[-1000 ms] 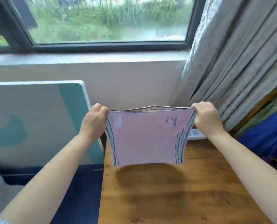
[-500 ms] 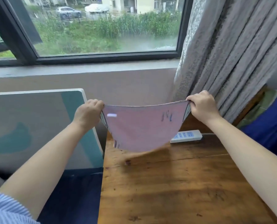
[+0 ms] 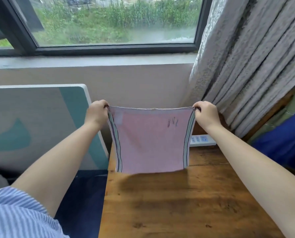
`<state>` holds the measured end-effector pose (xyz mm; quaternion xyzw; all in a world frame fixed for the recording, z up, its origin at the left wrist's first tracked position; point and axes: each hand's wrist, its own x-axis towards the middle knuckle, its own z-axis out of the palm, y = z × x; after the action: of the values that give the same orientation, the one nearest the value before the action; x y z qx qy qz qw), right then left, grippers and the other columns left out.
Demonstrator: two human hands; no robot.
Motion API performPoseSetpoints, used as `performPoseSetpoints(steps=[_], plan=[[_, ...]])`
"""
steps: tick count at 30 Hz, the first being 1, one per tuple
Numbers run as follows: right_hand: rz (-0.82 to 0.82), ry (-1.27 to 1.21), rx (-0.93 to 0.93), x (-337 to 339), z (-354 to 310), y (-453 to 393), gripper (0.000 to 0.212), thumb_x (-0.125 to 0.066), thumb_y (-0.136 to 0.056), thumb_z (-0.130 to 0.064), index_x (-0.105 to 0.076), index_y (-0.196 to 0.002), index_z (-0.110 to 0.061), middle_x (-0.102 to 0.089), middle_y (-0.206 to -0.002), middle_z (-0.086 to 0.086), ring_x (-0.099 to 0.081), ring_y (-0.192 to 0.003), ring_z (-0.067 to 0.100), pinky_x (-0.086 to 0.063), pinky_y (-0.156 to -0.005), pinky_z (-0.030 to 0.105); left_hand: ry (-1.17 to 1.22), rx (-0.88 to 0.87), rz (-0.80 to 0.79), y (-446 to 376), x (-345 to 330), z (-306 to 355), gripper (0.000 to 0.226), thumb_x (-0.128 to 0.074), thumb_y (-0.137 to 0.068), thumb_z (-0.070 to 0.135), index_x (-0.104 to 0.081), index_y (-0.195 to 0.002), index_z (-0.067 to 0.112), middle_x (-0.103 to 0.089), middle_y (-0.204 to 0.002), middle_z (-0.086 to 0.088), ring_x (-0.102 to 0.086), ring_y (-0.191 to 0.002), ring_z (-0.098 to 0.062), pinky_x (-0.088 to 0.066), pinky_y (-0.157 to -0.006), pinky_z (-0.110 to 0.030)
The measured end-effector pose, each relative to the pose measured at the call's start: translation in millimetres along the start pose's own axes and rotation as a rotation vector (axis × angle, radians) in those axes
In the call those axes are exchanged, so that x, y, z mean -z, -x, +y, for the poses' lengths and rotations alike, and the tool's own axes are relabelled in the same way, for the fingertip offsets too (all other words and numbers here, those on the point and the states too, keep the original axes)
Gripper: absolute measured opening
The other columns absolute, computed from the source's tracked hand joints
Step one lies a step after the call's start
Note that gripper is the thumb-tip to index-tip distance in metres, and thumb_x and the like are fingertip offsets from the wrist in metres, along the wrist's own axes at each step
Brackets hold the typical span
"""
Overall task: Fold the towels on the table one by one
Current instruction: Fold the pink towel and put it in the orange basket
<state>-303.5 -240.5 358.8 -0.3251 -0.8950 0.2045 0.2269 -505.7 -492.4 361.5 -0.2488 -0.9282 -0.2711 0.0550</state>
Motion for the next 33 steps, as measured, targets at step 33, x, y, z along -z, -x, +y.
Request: performPoseSetpoints(steps=[33], plan=[[-0.810, 0.640, 0.442, -108.2, 100.2, 249.4, 0.037, -0.080, -0.024, 0.008, -0.060, -0.051, -0.008, -0.059, -0.056, 0.008, -0.060, -0.057, 0.027, -0.044, -0.049, 0.028, -0.623, -0.283, -1.202, 247.1, -128.5, -127.3, 0.033, -0.041, -0.086, -0.003, -0.055, -0.112, 0.012, -0.052, -0.118, -0.005, -0.055, -0.103, -0.024, -0.043, -0.073, -0.033]])
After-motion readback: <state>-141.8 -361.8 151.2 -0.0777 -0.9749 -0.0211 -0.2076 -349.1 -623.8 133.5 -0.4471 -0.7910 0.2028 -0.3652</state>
